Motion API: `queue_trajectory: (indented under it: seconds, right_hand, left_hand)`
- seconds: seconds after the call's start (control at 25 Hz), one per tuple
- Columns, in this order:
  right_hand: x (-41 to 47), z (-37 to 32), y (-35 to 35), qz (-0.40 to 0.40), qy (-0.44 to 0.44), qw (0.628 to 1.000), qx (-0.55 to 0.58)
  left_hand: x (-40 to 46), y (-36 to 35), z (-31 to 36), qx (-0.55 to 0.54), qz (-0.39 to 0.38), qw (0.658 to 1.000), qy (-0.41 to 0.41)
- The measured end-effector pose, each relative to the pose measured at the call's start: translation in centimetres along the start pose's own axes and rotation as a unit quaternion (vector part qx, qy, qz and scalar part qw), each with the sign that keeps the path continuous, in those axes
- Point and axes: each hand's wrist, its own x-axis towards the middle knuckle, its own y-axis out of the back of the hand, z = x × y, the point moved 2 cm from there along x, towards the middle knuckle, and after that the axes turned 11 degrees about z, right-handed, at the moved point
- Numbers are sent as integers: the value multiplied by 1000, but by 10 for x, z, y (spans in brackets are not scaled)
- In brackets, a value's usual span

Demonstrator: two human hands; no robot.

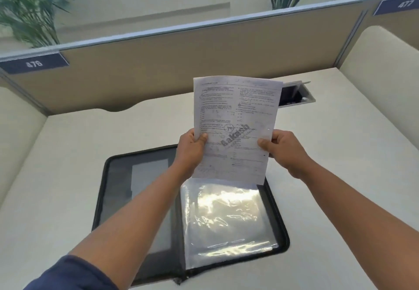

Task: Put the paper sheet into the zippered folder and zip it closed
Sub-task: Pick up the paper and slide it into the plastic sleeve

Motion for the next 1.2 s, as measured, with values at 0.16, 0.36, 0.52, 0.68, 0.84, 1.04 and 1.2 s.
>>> queue_trajectory:
  seconds: [0.16, 0.36, 0.52, 0.68, 0.84, 1.04, 1.2]
  right_hand:
    - [25, -7, -45, -63, -48, 996, -35]
    - [59, 0, -65, -35, -58, 994, -81]
    - [92, 9, -44, -9, -85, 995, -46]
    - [122, 10, -20, 56, -89, 993, 55]
    - [148, 5, -21, 87, -80, 985, 125]
    - [160, 8, -52, 84, -80, 986, 123]
    - [166, 8, -75, 78, -77, 987, 120]
  left_hand:
    - [22, 43, -12, 13, 26, 999, 38]
    - [51, 52, -38, -37, -6, 995, 93]
    - [66, 52, -69, -36, 68, 992, 105]
    - [70, 41, -95, 134, 77, 988, 1]
    - [70, 25, -107, 382, -8, 905, -187]
    - [65, 18, -103, 432, 19, 864, -257]
    - [65, 20, -99, 417, 29, 866, -275]
